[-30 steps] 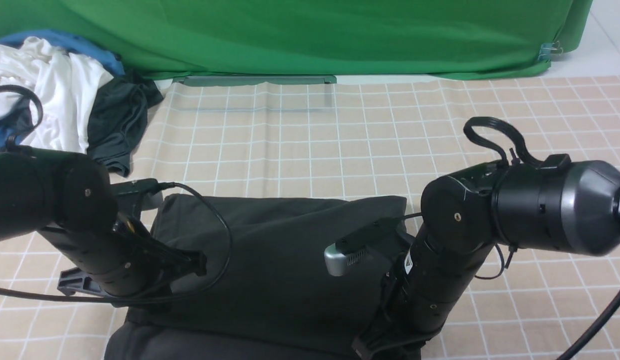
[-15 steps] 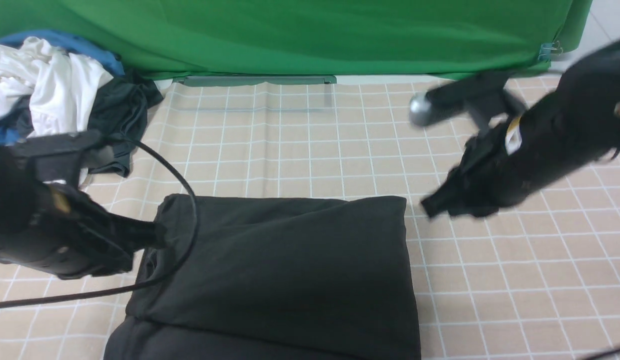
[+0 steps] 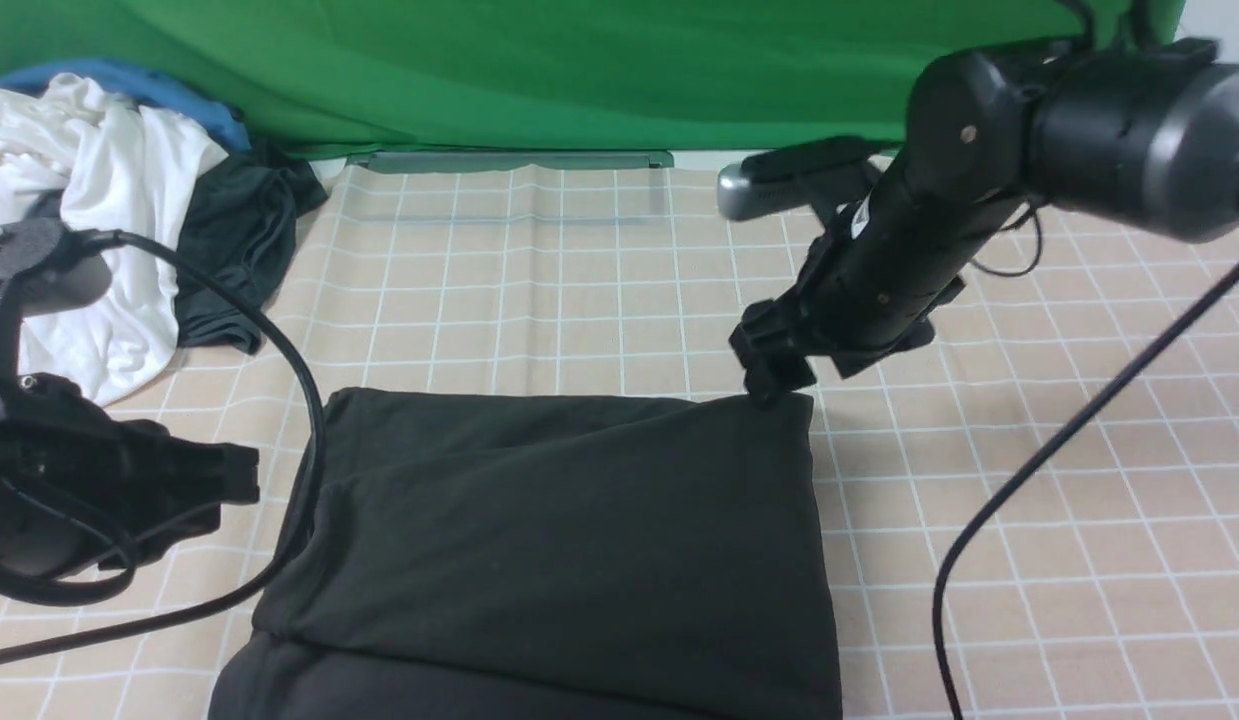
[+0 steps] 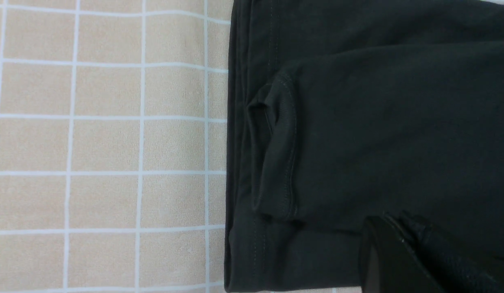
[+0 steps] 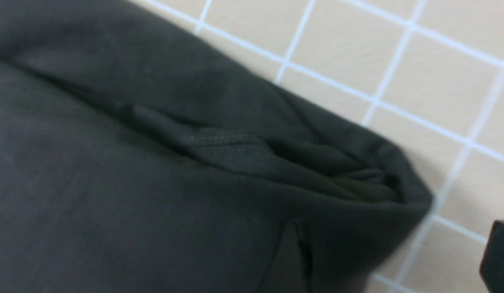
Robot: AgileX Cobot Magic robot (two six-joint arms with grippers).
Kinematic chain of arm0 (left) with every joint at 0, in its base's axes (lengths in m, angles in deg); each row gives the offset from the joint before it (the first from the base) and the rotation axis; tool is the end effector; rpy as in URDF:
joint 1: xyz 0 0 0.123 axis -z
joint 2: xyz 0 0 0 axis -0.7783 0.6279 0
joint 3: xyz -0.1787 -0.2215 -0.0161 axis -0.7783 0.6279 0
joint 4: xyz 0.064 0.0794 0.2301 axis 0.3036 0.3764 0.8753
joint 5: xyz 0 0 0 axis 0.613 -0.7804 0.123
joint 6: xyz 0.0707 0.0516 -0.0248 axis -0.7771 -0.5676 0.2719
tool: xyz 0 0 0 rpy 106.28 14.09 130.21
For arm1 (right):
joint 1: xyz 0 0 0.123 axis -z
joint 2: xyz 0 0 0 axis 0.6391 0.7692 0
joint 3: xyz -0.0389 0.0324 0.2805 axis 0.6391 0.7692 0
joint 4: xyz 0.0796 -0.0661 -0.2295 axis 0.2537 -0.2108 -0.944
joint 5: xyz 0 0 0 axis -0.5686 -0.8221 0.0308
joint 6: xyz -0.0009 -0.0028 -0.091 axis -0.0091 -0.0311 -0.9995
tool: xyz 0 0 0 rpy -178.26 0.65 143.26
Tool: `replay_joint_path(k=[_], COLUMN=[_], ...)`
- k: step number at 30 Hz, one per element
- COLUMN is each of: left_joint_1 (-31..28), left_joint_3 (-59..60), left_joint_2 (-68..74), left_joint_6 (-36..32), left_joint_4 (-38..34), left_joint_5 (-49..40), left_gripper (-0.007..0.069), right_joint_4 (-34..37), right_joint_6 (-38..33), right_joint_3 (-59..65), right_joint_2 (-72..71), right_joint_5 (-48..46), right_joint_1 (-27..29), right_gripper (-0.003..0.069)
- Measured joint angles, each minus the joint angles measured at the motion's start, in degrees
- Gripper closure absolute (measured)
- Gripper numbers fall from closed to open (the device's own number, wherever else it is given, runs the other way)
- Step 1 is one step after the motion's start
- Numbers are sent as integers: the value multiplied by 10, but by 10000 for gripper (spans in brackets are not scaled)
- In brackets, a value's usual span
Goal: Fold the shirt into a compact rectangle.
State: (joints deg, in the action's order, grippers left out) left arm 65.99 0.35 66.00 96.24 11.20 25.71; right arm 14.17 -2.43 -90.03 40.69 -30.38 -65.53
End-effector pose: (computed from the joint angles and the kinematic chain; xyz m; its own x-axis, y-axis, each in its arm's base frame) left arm 0.1634 -0.0480 0.2988 -0.8591 -0.0517 -0.5091 0.0510 0.9813 -0.1857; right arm 0.3706 0.1910 0.2126 -0.8870 -0.3236 -0.3295 -0.3851 0.9121 0.1408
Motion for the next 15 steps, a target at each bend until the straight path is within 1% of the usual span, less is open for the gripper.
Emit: replay_joint_path(k=[5, 8, 9, 10, 11, 14, 15], left_joint_1=[0, 0, 0, 0, 0, 0, 0], left_joint_3=[1, 1, 1, 1, 1, 1, 1], left_joint_2=[0, 0, 0, 0, 0, 0, 0], left_joint_6=[0, 0, 0, 0, 0, 0, 0], left_joint_4=[0, 0, 0, 0, 0, 0, 0], left_joint_5=[-3, -3, -3, -3, -2, 1, 1], left_gripper=[606, 606, 606, 606, 606, 606, 606], right_joint_4=[4, 7, 10, 13, 18, 20, 20], right_joint_6=[3, 3, 3, 3, 3, -12, -13], right_joint_3=[-2, -2, -2, -2, -3, -9, -9], right_joint_2=[43, 53, 58, 59, 59, 60, 60], right_joint_5=[-4, 0, 4, 8, 16, 29, 30], right_joint_1=[0, 0, 0, 0, 0, 0, 0], right_gripper=[46, 81, 131, 196, 302, 522, 522])
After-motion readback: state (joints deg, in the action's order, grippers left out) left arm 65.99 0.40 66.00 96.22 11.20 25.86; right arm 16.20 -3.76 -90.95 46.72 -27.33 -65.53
